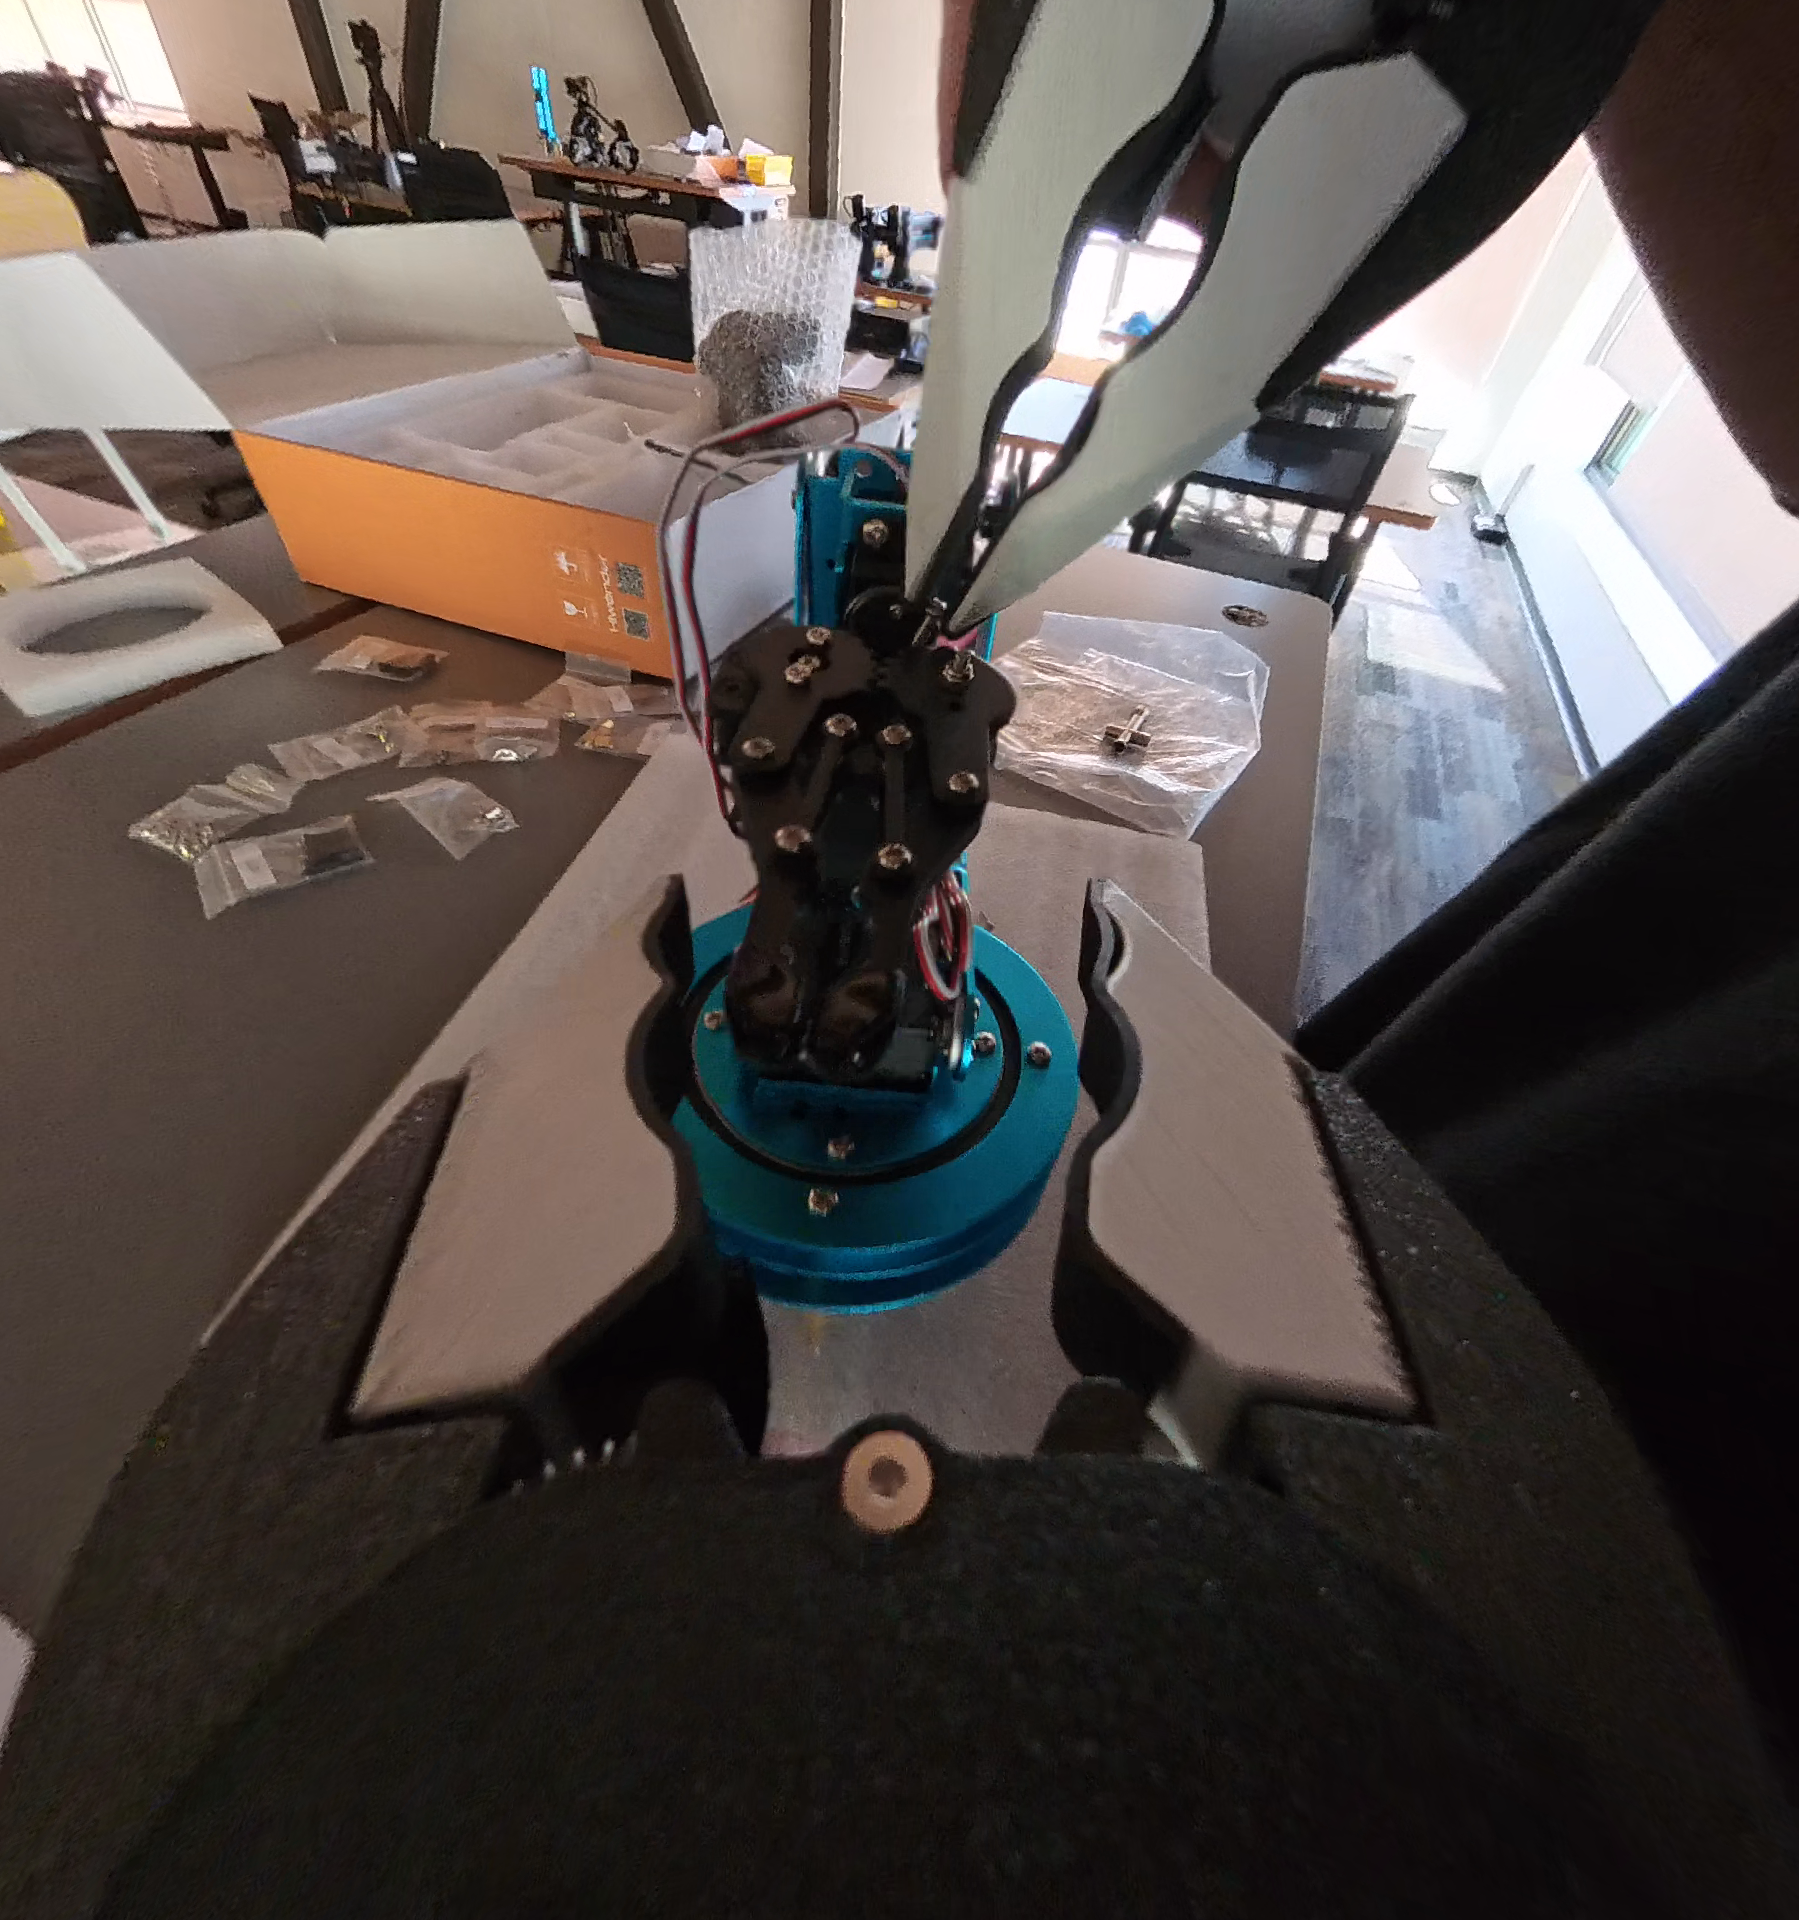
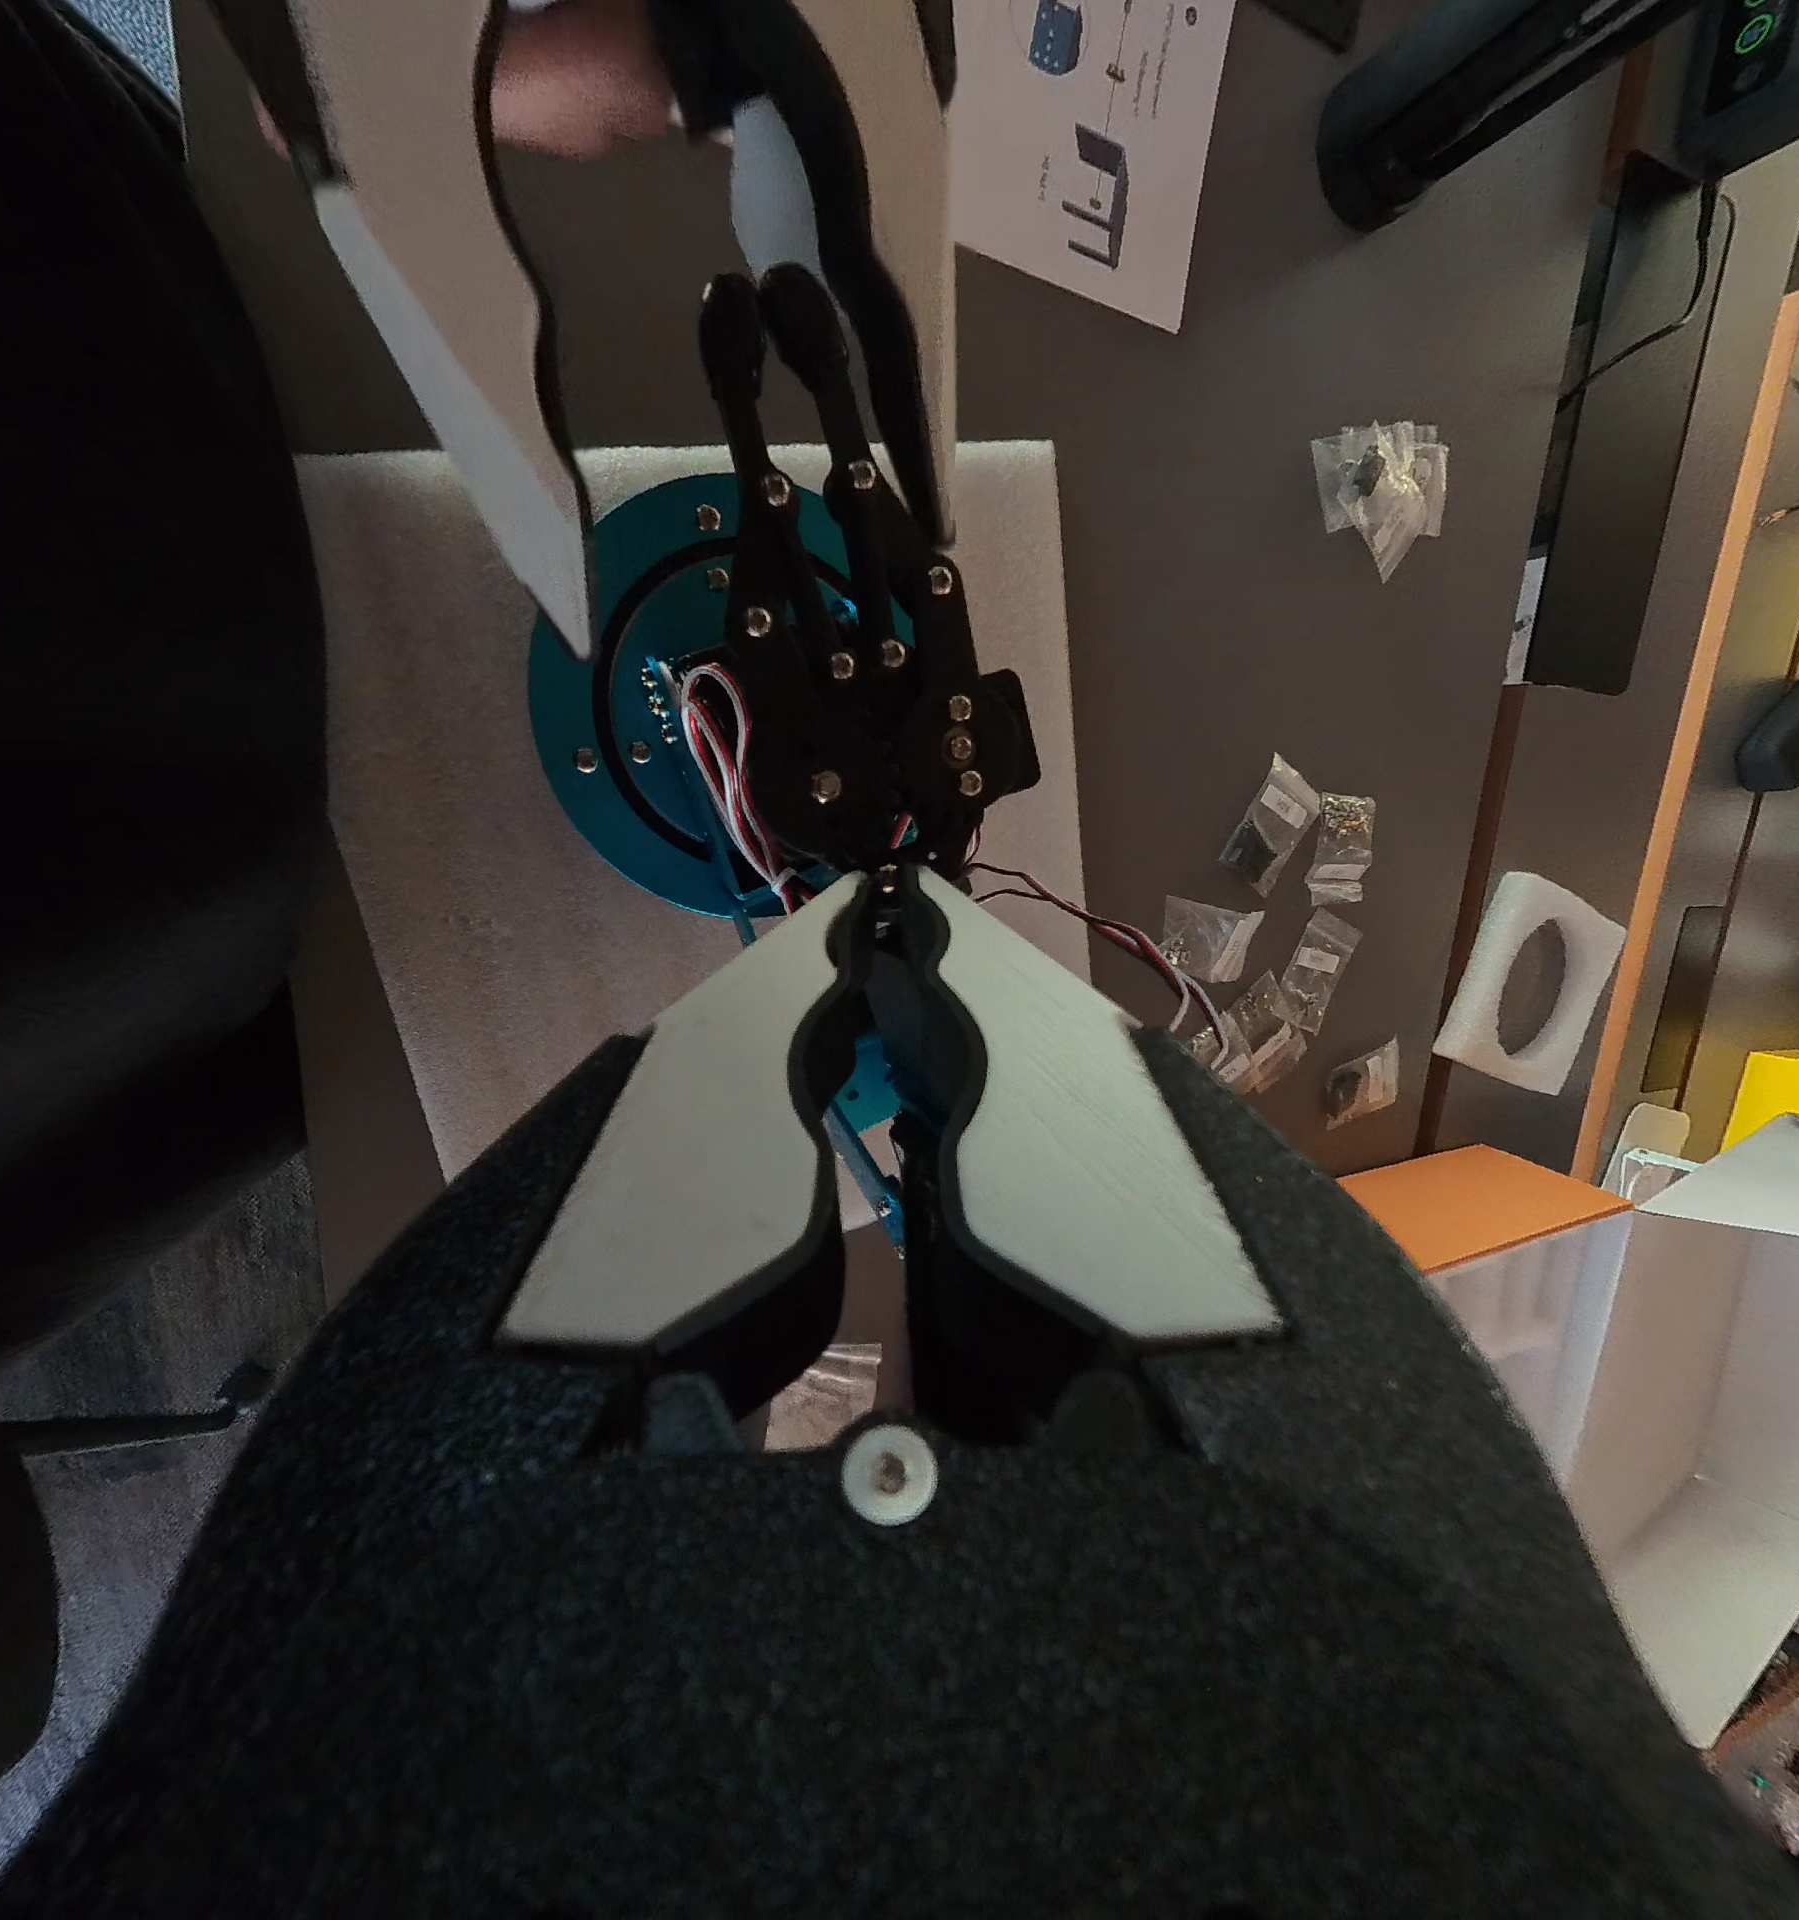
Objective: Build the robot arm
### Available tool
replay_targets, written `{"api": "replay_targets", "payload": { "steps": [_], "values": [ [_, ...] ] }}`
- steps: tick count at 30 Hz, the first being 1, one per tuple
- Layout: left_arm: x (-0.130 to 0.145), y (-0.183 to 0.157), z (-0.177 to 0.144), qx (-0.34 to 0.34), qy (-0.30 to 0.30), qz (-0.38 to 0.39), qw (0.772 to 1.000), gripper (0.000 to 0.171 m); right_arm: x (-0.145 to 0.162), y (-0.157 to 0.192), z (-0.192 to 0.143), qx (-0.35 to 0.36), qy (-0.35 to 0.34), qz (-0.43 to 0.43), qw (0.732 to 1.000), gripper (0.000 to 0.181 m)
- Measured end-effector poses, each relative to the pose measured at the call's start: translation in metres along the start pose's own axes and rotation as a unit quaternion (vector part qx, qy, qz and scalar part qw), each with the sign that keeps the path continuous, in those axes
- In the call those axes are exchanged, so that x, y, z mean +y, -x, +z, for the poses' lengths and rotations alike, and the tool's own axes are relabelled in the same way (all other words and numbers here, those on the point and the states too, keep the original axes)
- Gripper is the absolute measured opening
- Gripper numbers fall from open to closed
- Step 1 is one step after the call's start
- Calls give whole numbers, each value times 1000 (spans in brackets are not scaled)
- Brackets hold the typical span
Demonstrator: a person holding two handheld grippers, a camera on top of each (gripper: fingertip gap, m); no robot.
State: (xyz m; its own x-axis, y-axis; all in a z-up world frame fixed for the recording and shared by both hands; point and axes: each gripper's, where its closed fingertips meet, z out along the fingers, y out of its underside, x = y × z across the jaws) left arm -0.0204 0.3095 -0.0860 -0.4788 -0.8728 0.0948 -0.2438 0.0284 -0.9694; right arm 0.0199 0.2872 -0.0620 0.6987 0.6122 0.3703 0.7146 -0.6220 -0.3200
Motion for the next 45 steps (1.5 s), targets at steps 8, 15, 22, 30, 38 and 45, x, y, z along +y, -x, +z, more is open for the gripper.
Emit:
{"api": "replay_targets", "payload": {
  "steps": [8,15,22,30,38,45],
  "values": [
    [-21,11,35,-16,-53,2,998,93,0,-1,1,-4,-11,-6,1000,4],
    [-17,10,49,2,-23,26,999,65,2,-7,2,-3,-5,-17,1000,4],
    [-16,13,50,-5,-14,-1,1000,64,2,-10,4,-5,-4,-17,1000,3],
    [-16,14,49,-7,-5,-13,1000,63,1,-11,5,-10,-3,-15,1000,3],
    [-15,15,51,-20,0,14,1000,64,4,-12,6,7,17,-34,999,3],
    [-16,14,50,-12,2,10,1000,64,3,-12,5,11,3,-28,1000,3]
  ]
}}
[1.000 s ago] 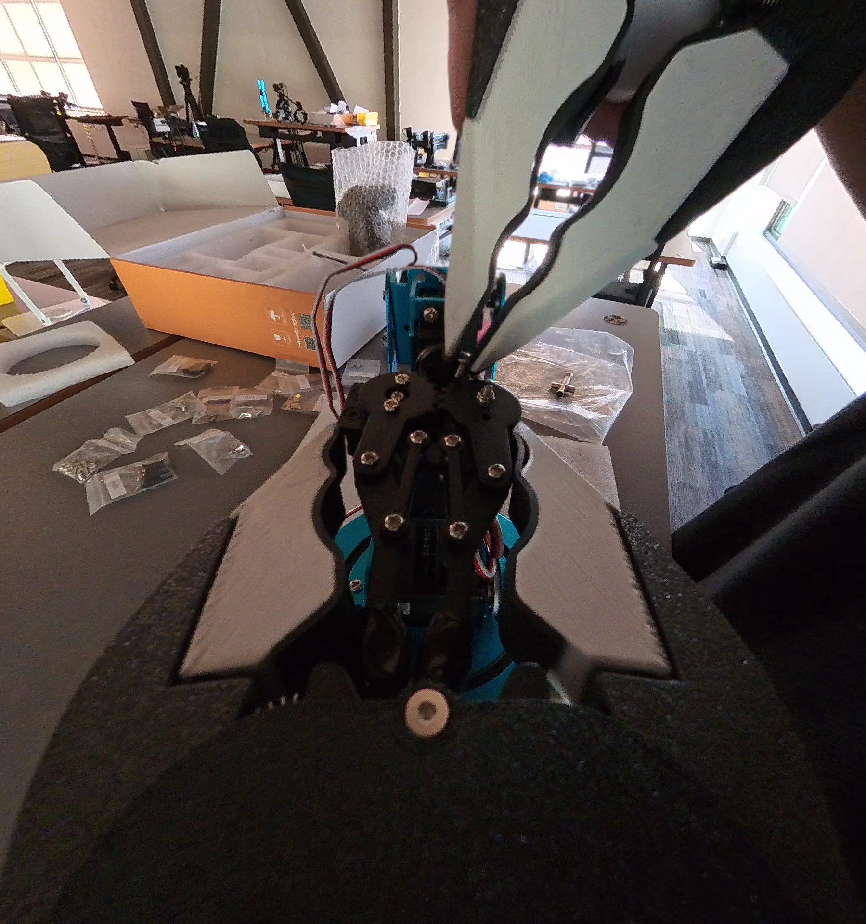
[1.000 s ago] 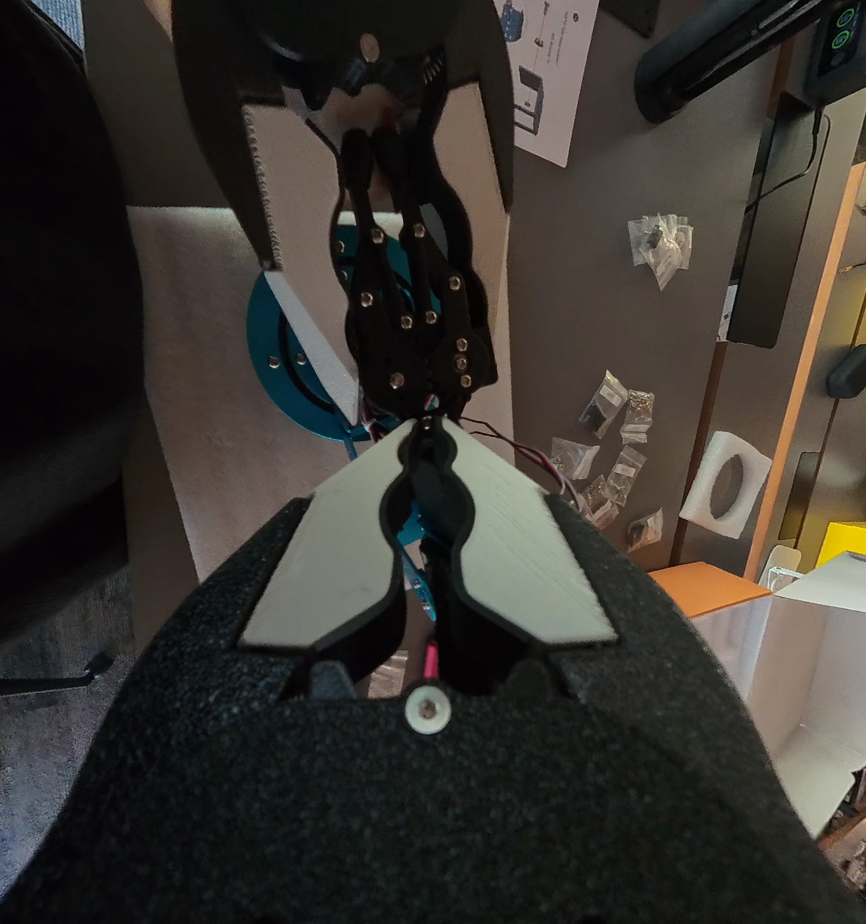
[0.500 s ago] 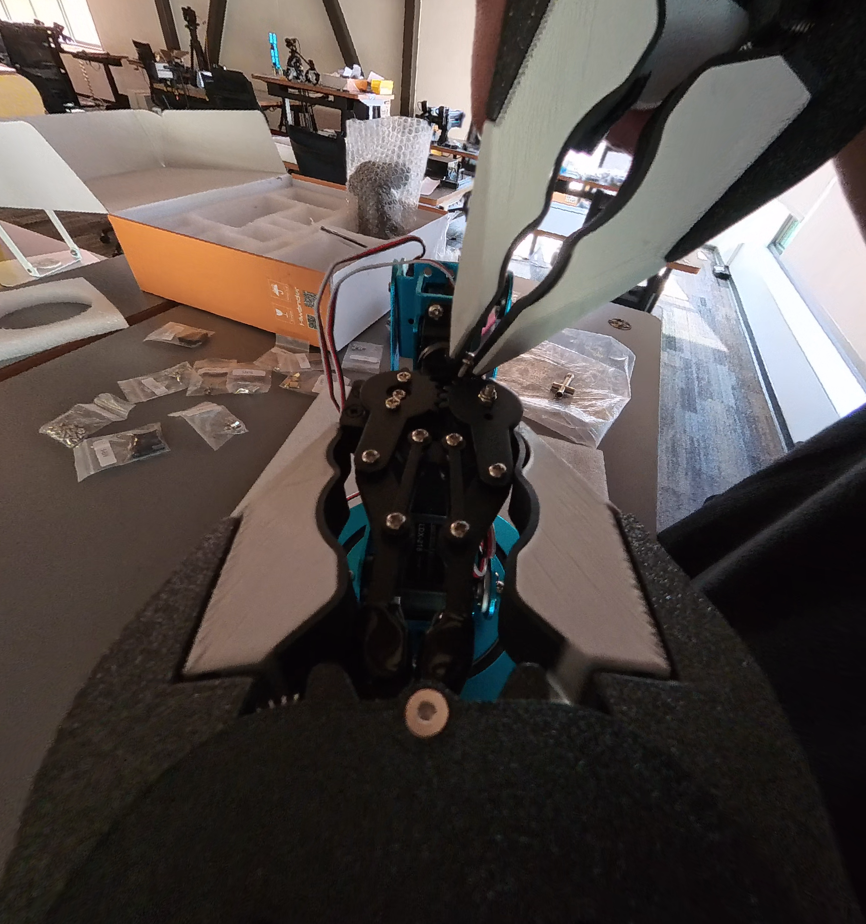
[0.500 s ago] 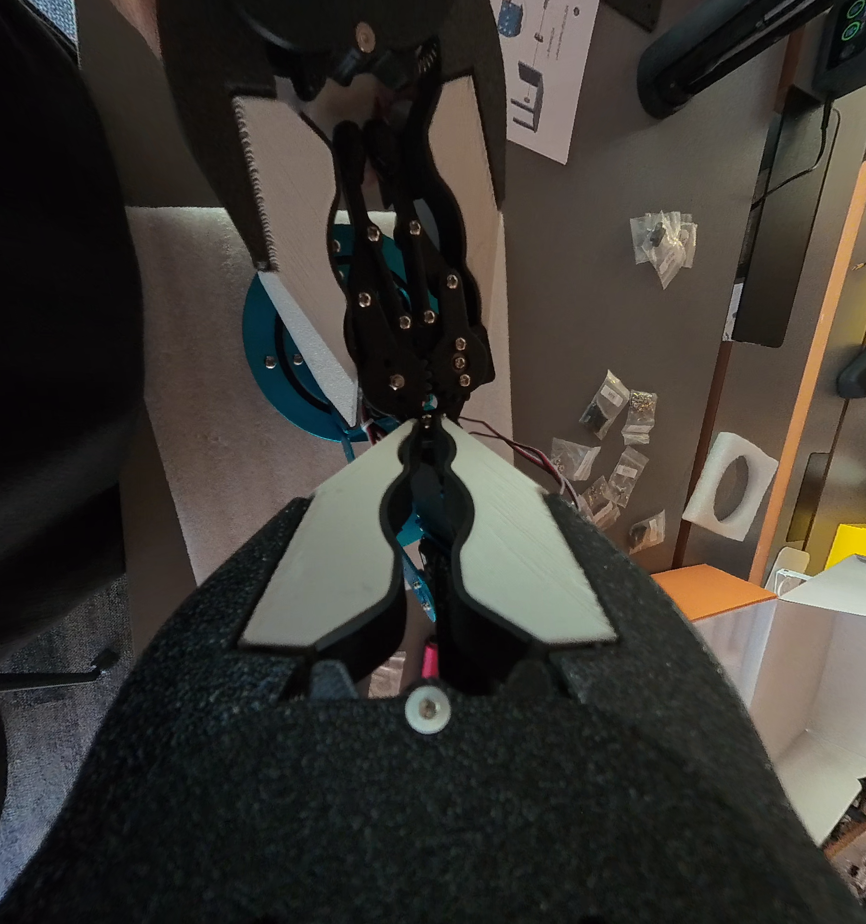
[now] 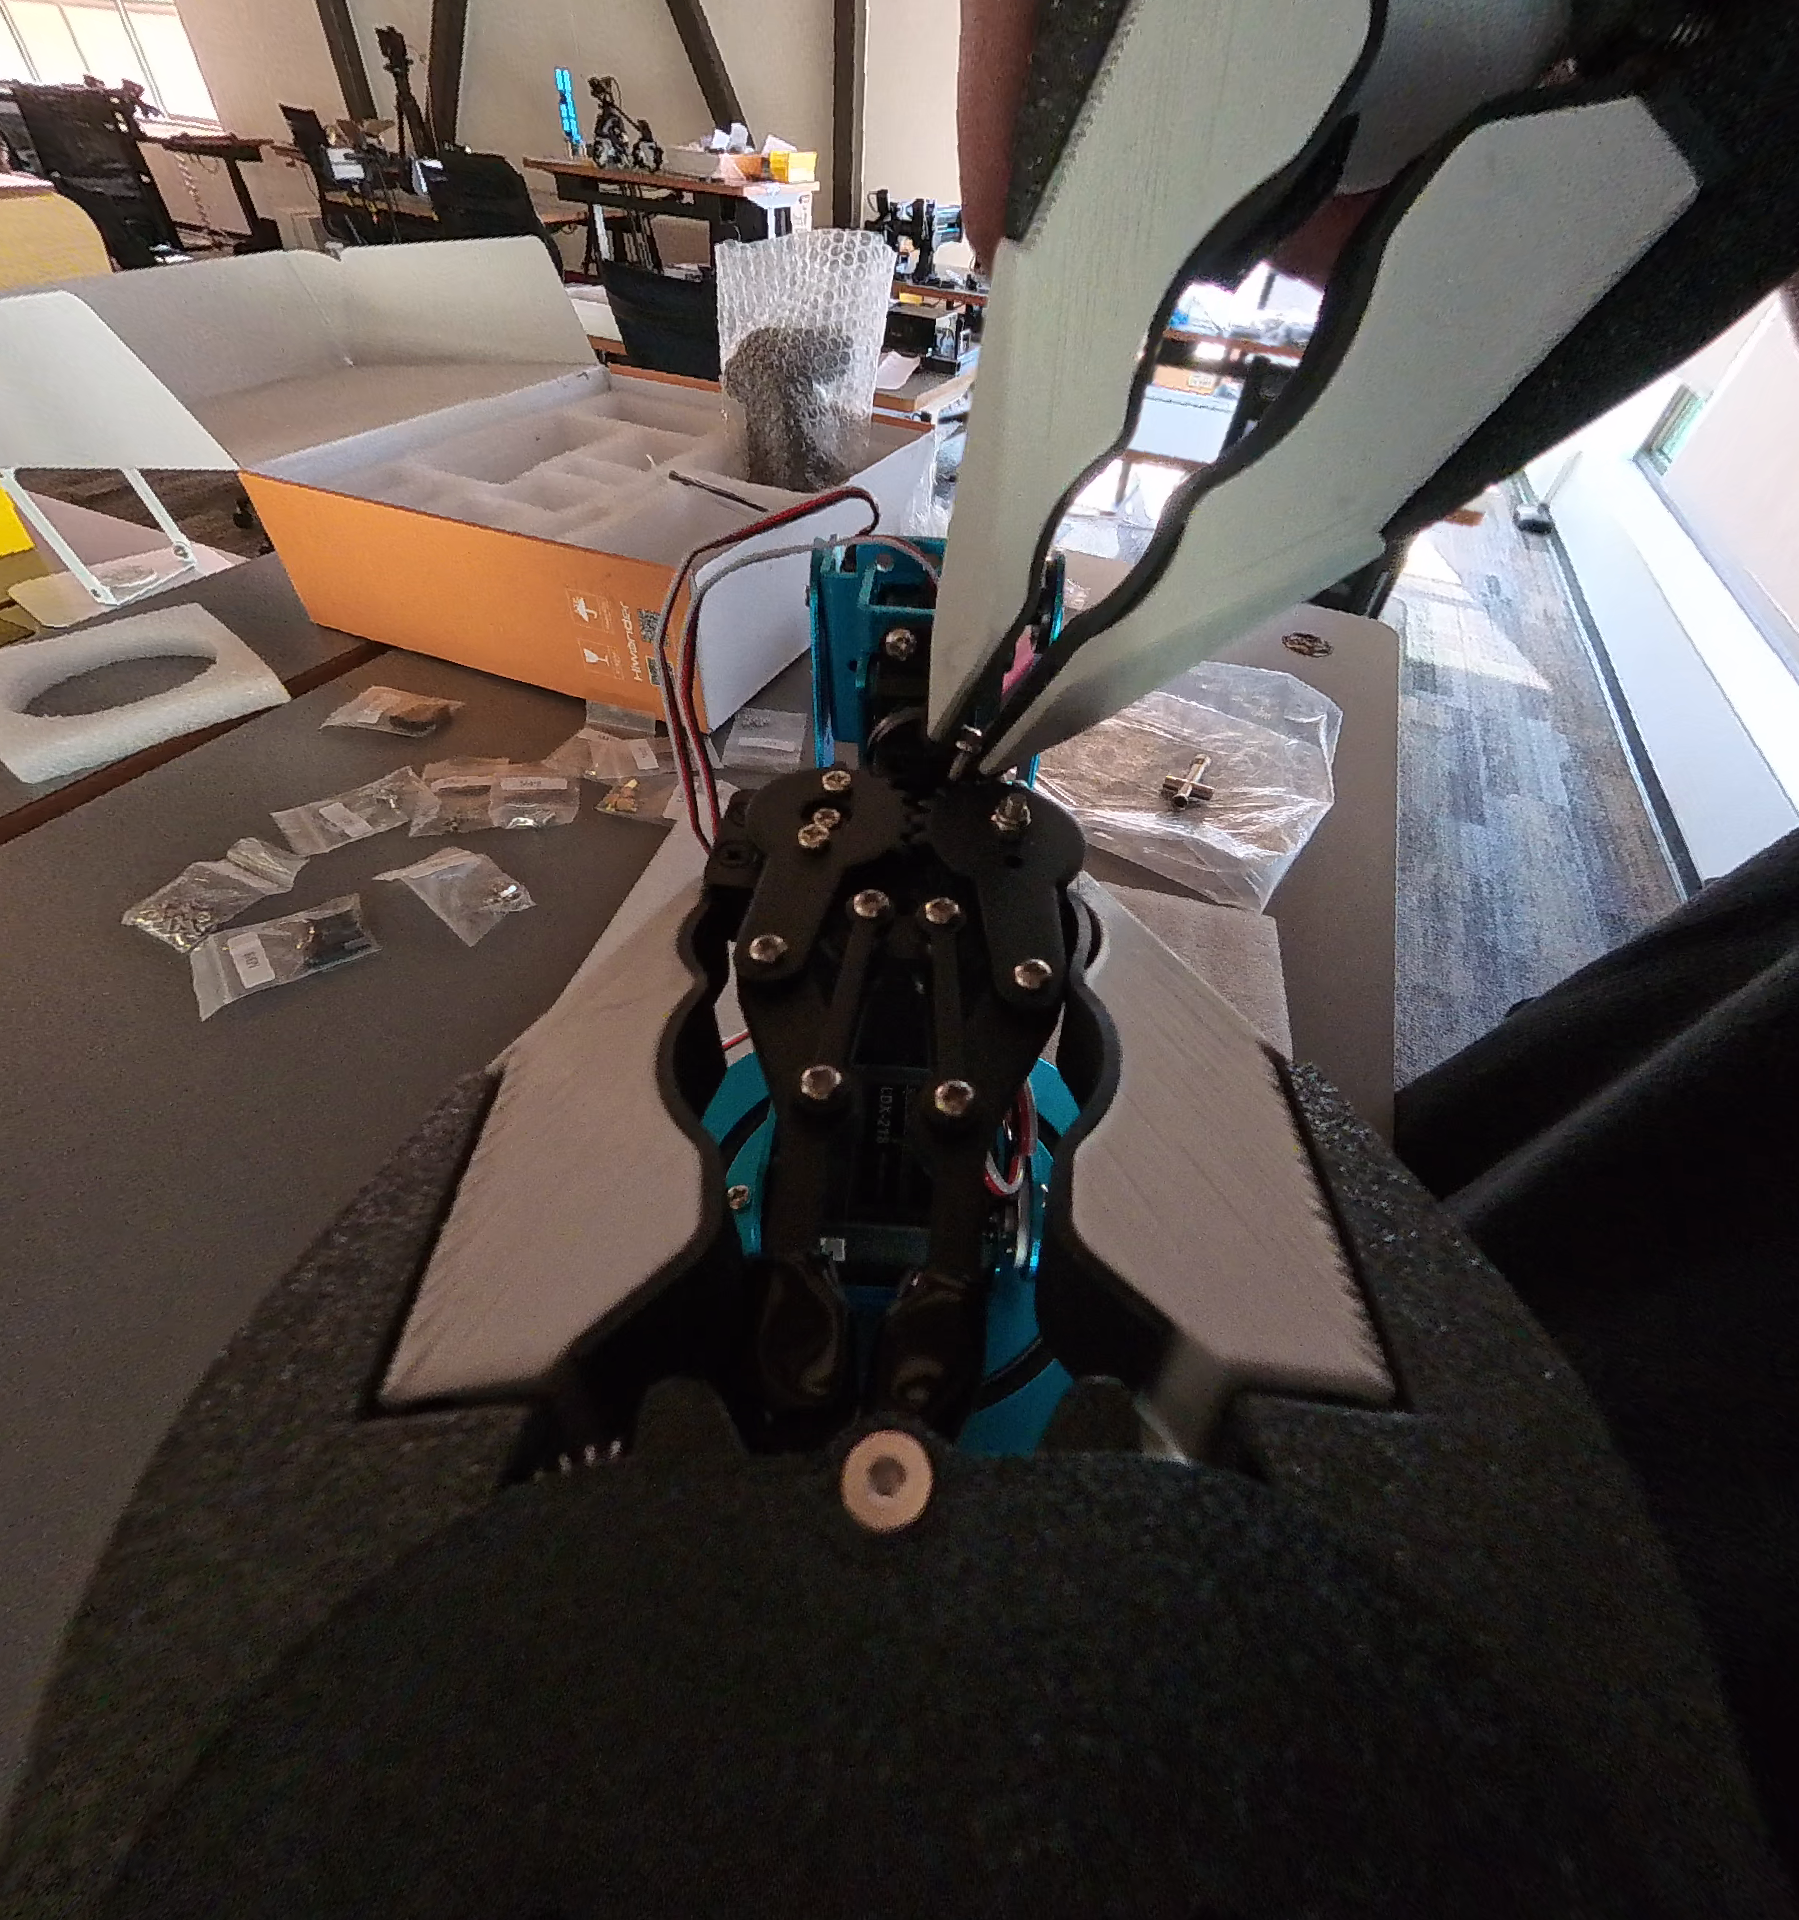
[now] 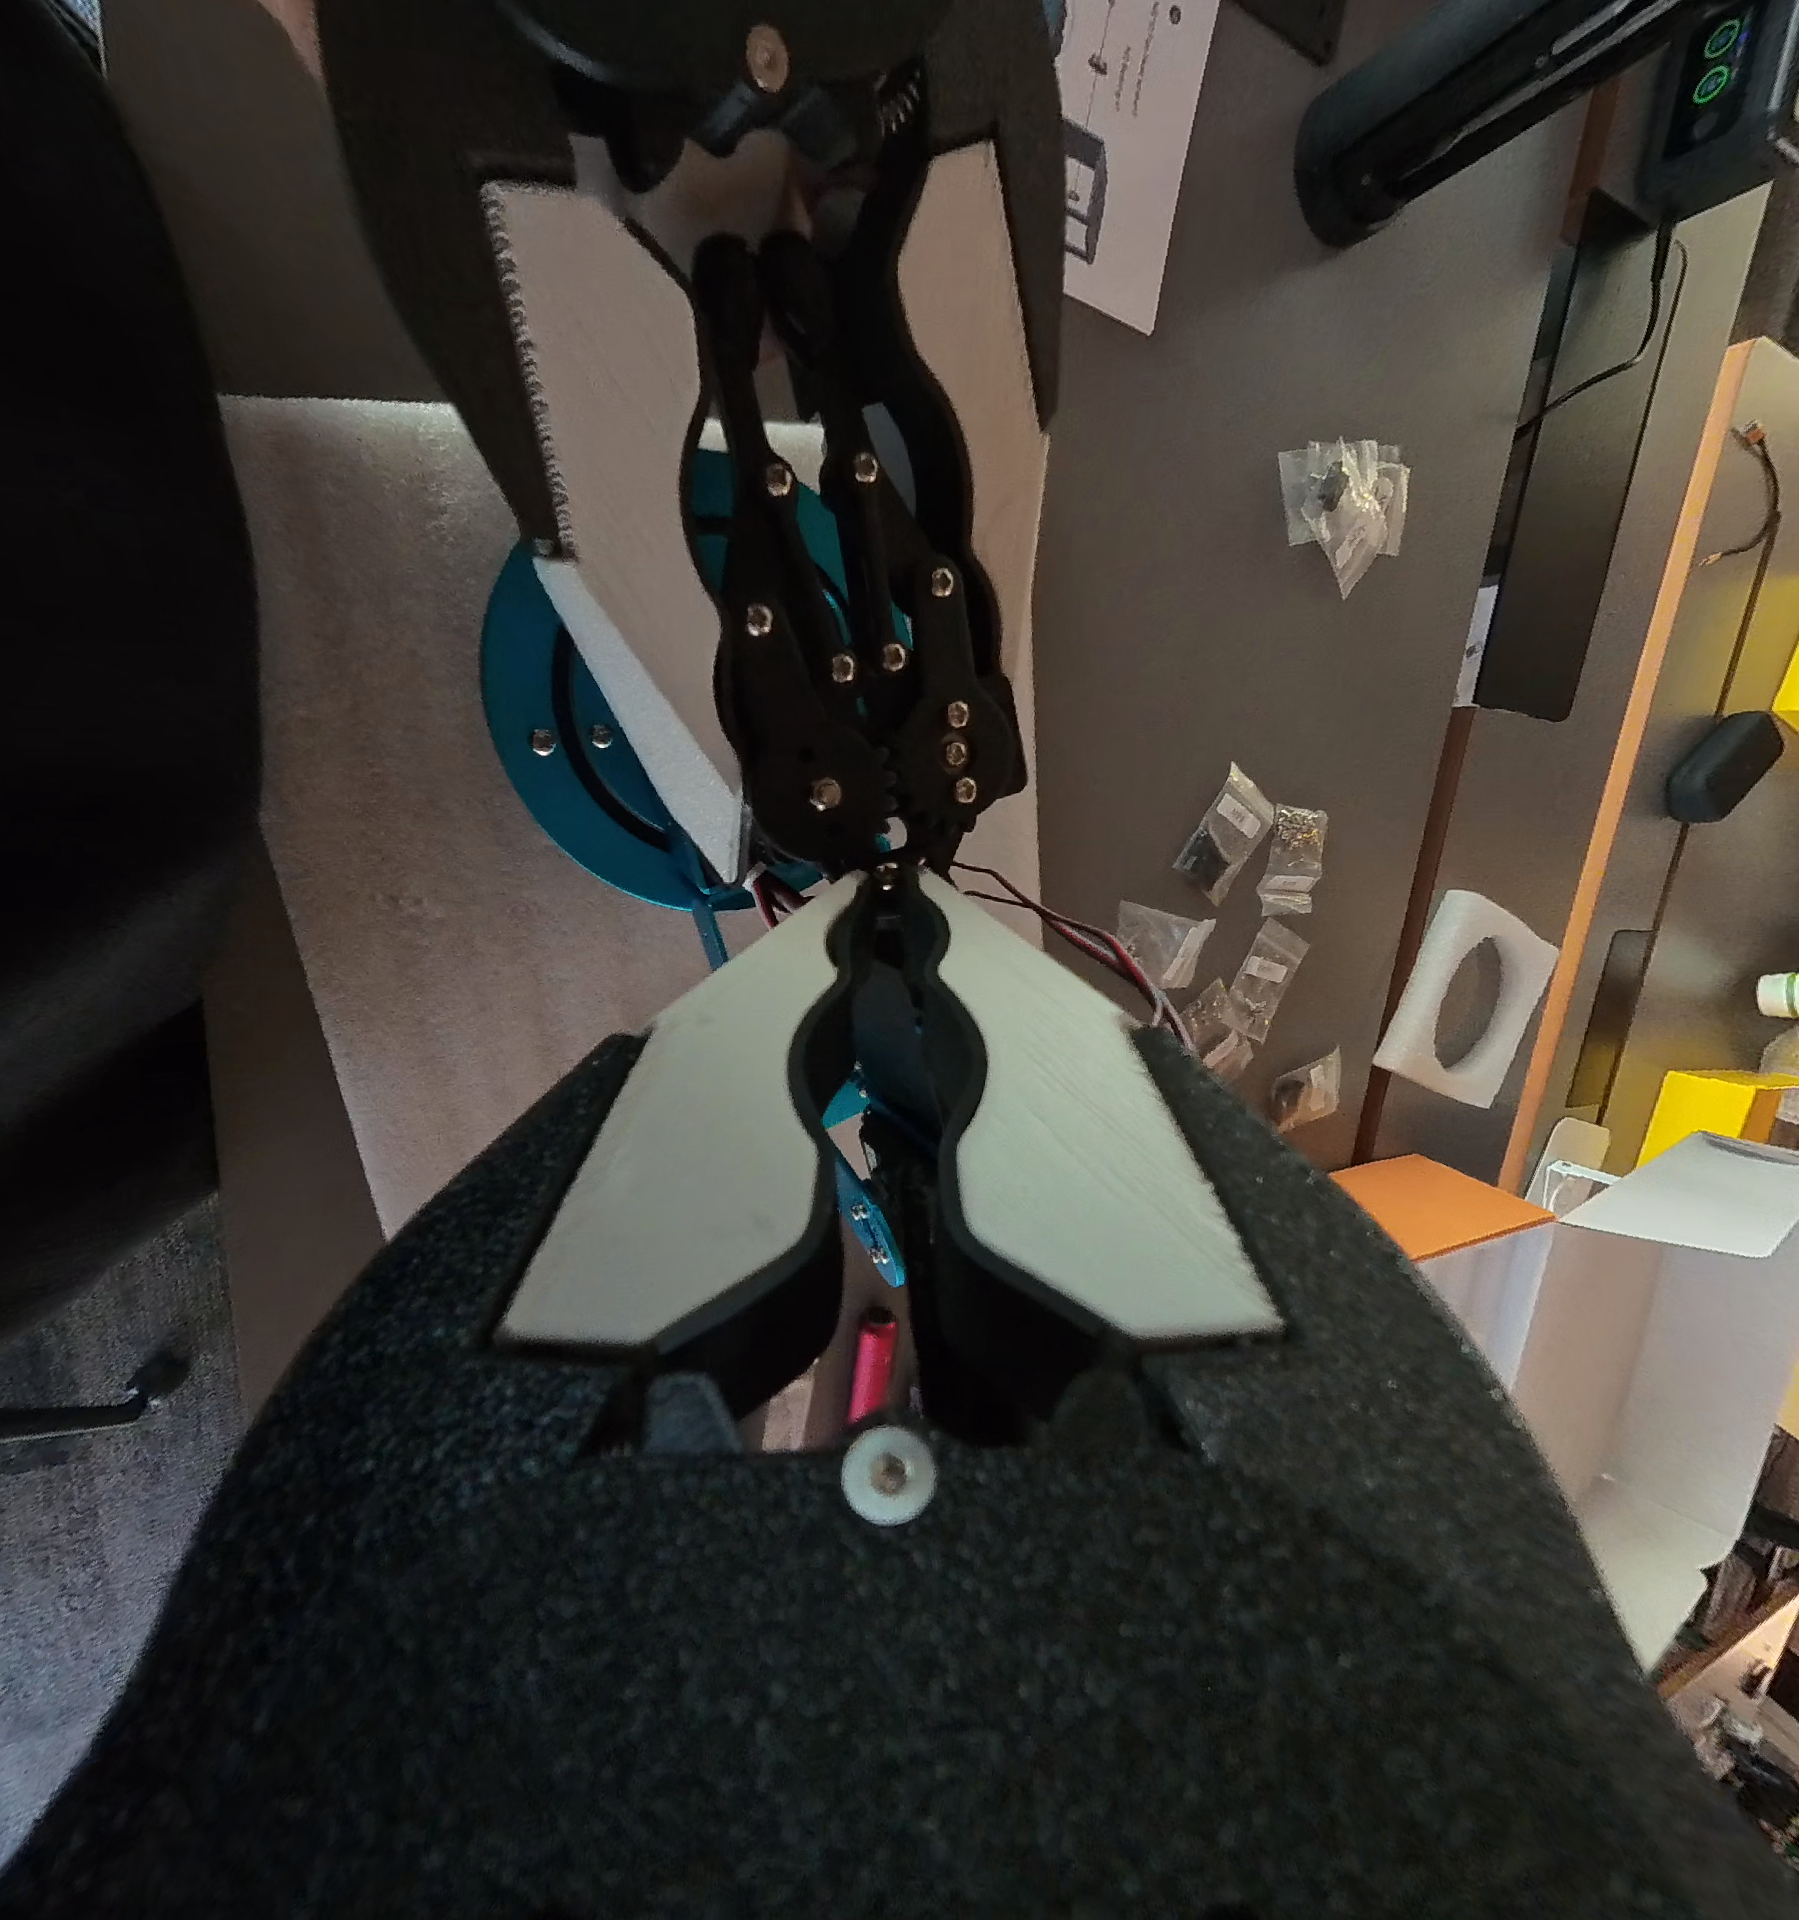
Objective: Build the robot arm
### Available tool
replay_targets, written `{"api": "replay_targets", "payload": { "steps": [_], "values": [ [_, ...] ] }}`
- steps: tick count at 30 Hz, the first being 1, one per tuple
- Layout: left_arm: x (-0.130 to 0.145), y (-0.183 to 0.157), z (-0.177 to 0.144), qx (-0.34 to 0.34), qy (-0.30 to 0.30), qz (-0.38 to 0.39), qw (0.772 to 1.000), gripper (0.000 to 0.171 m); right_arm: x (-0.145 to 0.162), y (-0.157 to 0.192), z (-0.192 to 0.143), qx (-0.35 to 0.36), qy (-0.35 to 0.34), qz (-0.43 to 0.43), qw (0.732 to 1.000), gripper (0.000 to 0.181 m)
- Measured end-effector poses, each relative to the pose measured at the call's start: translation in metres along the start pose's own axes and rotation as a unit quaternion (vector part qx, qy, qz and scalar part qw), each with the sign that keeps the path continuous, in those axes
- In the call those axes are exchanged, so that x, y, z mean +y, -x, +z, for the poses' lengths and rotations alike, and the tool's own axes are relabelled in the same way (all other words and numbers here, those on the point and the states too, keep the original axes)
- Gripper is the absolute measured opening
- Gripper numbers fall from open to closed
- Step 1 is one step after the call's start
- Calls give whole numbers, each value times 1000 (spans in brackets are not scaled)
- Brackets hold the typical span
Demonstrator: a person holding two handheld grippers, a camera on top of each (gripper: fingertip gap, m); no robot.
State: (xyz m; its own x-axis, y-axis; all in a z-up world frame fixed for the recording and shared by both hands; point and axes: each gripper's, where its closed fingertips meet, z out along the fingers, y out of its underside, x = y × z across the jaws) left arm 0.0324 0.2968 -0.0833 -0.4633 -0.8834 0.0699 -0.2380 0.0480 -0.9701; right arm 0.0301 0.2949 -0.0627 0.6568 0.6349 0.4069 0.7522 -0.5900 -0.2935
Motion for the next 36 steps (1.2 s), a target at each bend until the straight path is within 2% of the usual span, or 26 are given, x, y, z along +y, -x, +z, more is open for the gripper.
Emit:
{"api": "replay_targets", "payload": {
  "steps": [34,36],
  "values": [
    [0,-3,-1,7,15,3,1000,64,0,4,-4,-6,-26,-1,1000,5],
    [-1,-2,0,7,15,2,1000,64,1,5,-4,-12,-24,2,1000,9]
  ]
}}
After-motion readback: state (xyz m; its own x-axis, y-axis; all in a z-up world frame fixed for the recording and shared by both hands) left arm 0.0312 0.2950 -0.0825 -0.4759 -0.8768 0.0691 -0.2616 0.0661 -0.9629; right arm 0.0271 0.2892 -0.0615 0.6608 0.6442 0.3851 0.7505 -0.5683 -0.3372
